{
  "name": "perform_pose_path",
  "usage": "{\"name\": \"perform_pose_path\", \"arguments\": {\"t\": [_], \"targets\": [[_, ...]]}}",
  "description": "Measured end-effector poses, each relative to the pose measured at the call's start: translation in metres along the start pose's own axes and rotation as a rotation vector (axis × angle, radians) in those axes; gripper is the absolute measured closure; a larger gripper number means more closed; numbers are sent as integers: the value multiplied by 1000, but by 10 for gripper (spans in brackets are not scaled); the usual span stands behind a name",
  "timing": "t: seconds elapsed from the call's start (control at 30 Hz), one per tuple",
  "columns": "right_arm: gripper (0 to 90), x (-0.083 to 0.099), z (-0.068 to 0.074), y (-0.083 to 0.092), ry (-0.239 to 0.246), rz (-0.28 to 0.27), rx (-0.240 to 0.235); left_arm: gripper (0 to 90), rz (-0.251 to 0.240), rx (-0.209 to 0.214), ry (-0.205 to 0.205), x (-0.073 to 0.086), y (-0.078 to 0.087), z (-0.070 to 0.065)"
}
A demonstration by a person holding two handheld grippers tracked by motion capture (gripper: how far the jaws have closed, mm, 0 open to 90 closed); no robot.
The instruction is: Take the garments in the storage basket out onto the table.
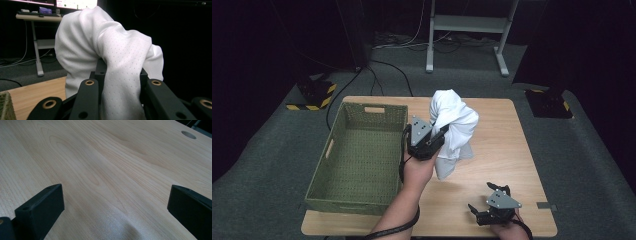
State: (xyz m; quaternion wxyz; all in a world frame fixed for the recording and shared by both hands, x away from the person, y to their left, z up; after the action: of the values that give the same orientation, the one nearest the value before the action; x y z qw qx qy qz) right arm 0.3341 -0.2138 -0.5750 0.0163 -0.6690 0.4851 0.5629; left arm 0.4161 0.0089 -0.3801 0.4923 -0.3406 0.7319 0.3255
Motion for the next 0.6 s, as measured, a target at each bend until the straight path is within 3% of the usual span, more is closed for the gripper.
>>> {"name": "perform_pose_path", "arguments": {"t": [0.6], "targets": [[2, 0, 0, 0, -8, -6, 0, 732, 88, -25, 4, 38, -26, -1]]}}
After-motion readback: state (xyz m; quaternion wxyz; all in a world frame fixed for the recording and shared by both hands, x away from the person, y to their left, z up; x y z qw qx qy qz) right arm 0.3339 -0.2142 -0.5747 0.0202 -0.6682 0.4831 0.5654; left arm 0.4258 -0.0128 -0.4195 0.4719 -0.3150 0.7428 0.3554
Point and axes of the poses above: each handheld gripper's, and its own axes: y roughly backward along the jaws, x roughly out of its underside, z roughly to its left, the point moved 5 cm from there along -y, roughly forward along the jaws, and after that the axes turned 10 degrees about y, right-handed, at the moved point
